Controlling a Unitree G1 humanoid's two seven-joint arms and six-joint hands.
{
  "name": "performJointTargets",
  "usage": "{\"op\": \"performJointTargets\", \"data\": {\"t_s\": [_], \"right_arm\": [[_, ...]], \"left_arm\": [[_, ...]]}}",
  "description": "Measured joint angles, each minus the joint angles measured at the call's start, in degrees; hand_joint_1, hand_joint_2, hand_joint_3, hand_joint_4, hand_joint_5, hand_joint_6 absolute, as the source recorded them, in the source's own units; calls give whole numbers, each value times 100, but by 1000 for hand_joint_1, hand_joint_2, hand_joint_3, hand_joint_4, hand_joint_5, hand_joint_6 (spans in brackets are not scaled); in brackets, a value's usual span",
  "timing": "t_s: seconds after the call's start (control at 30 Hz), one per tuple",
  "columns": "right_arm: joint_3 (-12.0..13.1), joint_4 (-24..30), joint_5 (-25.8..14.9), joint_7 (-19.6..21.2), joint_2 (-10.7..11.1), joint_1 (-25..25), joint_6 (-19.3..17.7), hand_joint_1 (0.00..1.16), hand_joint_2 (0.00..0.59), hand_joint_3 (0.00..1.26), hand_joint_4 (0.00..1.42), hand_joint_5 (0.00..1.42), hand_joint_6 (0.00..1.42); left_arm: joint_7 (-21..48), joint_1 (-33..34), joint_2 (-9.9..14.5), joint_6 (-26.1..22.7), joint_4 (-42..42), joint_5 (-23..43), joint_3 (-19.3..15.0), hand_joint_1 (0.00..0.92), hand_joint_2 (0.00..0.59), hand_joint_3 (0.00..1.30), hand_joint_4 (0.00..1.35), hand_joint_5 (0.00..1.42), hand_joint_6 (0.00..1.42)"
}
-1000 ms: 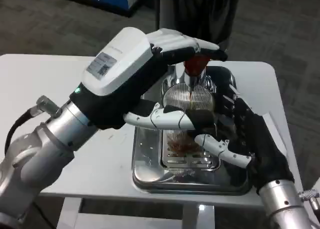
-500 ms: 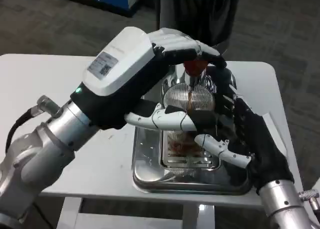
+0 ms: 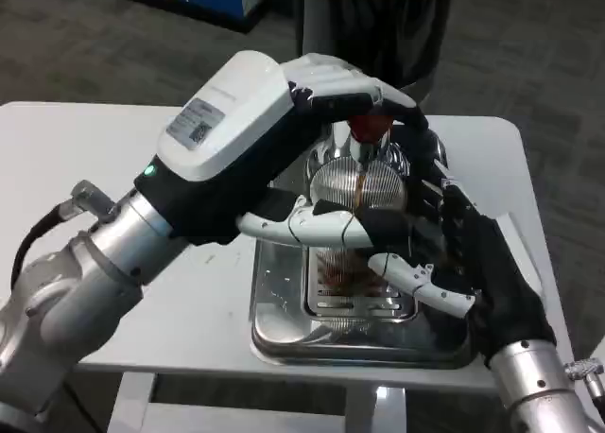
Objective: Grasp the cup under the faucet to collect the drink, then remove the cup.
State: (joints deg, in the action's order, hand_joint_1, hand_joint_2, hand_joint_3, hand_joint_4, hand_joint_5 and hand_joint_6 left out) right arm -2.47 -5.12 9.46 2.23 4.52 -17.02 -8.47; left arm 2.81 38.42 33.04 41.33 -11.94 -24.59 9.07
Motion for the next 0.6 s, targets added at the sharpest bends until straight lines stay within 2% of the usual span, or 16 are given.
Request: {"op": "performJointTargets", "data": {"t_s": [0.6], "right_arm": [[-21, 11, -18, -5, 0, 7, 0, 790, 185, 113, 193, 209, 230]], "left_arm": [[0, -29, 0, -48, 51, 2, -5, 0, 117, 493, 417, 411, 320]]}}
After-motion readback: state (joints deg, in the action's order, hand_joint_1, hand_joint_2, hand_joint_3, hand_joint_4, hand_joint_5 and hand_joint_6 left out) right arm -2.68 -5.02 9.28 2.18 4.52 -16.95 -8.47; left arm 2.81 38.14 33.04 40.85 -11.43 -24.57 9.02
